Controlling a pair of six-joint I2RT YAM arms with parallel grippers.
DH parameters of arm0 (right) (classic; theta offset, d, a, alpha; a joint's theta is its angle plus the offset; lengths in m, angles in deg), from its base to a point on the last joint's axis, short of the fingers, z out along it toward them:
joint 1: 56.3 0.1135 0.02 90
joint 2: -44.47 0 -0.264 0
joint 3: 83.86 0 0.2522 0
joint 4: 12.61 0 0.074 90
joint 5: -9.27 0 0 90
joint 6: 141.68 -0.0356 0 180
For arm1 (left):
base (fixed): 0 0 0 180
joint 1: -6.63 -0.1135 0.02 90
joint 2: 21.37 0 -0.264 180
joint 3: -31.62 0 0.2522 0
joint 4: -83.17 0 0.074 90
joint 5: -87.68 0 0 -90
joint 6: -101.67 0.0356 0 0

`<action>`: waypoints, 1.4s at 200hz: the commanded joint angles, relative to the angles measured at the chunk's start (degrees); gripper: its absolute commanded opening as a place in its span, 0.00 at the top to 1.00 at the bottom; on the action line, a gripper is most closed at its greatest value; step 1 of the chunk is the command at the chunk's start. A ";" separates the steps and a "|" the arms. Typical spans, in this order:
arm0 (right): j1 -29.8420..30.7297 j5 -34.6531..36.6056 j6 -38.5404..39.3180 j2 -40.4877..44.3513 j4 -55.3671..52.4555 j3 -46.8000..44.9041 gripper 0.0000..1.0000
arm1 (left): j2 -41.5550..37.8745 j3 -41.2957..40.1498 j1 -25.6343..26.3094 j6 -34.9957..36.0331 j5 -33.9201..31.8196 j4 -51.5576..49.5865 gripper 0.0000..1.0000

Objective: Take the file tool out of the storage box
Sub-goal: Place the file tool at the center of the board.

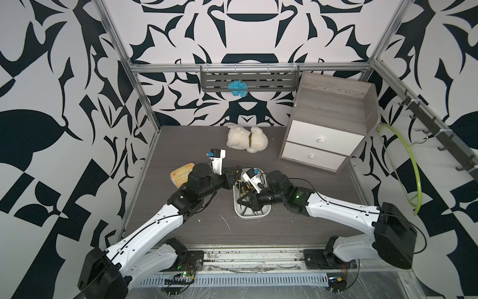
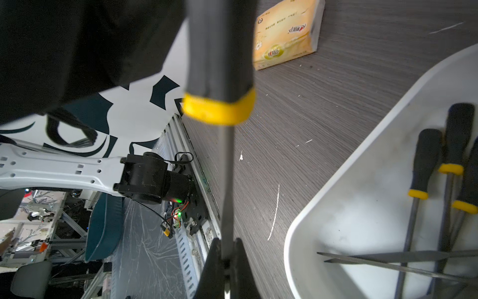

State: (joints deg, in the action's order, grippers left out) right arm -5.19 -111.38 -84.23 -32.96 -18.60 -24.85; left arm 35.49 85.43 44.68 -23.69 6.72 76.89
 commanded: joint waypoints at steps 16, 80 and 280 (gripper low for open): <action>0.22 2.99 0.98 1.00 -1.54 2.15 1.00 | -0.21 -0.20 0.00 1.50 -1.92 0.16 0.46; 0.22 25.35 4.08 4.67 -39.04 10.96 1.00 | -4.83 -4.84 -0.04 3.44 -10.72 0.81 0.01; -17.18 20.08 8.98 -20.13 -64.89 21.05 1.00 | 6.95 3.46 0.37 3.36 -4.55 -10.92 0.09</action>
State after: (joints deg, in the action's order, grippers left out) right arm -21.84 -90.60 -76.32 -51.95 -82.07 -6.88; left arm 43.21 87.71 44.89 -20.45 1.25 67.06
